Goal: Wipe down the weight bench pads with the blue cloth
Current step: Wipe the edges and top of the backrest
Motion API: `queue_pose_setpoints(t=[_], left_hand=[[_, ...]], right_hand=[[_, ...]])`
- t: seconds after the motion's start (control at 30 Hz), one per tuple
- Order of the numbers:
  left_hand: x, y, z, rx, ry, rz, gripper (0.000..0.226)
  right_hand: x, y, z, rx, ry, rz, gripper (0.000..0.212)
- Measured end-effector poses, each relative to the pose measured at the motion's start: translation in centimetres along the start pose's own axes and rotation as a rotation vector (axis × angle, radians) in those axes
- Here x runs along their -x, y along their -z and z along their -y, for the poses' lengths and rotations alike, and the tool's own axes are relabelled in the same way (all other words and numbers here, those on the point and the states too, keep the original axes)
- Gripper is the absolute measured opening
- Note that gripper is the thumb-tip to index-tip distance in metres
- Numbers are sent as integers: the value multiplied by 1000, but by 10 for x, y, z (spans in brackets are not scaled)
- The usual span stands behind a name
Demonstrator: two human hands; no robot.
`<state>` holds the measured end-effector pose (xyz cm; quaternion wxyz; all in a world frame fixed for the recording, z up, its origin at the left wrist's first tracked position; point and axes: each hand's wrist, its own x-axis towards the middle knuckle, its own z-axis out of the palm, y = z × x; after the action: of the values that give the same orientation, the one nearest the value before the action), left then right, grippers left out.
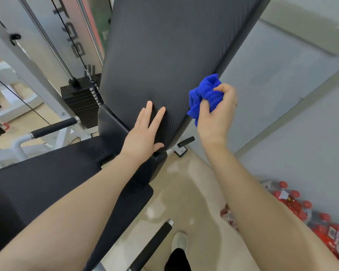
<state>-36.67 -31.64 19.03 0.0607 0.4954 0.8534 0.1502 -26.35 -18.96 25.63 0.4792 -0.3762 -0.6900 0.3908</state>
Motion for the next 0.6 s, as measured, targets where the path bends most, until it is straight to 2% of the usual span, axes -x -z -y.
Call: queue_pose_setpoints(t=[0.07, 0.17, 0.2, 0.27, 0.37, 0.47, 0.53, 0.6], left_hand=[[0, -1, 1, -5, -2, -6, 101], [1, -2, 0, -15, -3, -23, 98], [2, -3, -2, -13, -5, -11, 98], [0, -1, -2, -9, 1, 1, 98], [0, 7, -2, -9, -16, -5, 89], [-4, 26, -15, 16, -51, -135, 71], [-16, 40, -29, 4, -131, -230, 77], [-30, 52, -43, -49, -256, -250, 91]], right_hand=[[21, -2, -21, 51, -3, 76, 23], [74, -8, -57, 189, -113, 378, 19], [87, -9, -61, 226, -144, 429, 19], [85, -13, -56, 153, -150, 371, 19], [36, -7, -30, -13, -119, 165, 30], [-27, 8, 11, -54, -63, 3, 32], [-51, 17, 31, -28, 11, -31, 27], [-45, 18, 28, 114, 48, 44, 24]])
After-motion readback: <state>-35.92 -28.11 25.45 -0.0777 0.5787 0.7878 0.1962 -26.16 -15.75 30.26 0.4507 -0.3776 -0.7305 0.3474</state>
